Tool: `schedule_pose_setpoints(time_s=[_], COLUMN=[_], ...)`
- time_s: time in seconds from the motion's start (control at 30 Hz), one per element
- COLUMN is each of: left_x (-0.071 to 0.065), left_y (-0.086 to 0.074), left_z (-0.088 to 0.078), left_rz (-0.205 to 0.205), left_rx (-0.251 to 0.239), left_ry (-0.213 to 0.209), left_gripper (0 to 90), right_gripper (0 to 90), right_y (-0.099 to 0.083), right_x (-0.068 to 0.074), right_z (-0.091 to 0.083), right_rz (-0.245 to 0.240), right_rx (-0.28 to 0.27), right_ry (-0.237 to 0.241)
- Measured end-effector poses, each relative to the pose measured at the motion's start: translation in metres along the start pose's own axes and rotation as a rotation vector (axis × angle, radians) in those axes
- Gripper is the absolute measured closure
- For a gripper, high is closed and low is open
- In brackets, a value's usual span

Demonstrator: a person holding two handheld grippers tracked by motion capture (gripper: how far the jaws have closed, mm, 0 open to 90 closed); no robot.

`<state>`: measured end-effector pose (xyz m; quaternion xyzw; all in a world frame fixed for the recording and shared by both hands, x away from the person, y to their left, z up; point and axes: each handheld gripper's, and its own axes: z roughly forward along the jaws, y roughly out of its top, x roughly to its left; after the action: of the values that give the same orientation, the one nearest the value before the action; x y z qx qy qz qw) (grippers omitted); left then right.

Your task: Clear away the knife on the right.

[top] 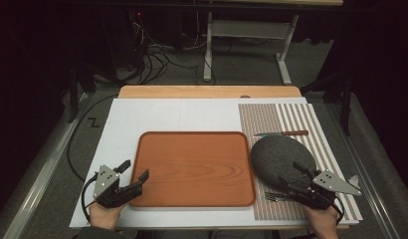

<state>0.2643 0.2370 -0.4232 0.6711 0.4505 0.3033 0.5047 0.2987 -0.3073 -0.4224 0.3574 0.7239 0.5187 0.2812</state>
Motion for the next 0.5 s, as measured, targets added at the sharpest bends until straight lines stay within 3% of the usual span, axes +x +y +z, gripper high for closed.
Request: schedule_pose_setpoints(time_s=[0.5], left_x=[-0.0003], left_y=[-0.0002], left_z=[0.0004], left_rz=[0.005], left_rx=[0.007], left_ry=[-0.005], left_gripper=[28.6], right_gripper=[32.9], right_y=[0.0004], right_x=[-0.0014], right_z=[-0.0010], right_rz=[0.009], right_rx=[-0.005], right_ry=[0.006])
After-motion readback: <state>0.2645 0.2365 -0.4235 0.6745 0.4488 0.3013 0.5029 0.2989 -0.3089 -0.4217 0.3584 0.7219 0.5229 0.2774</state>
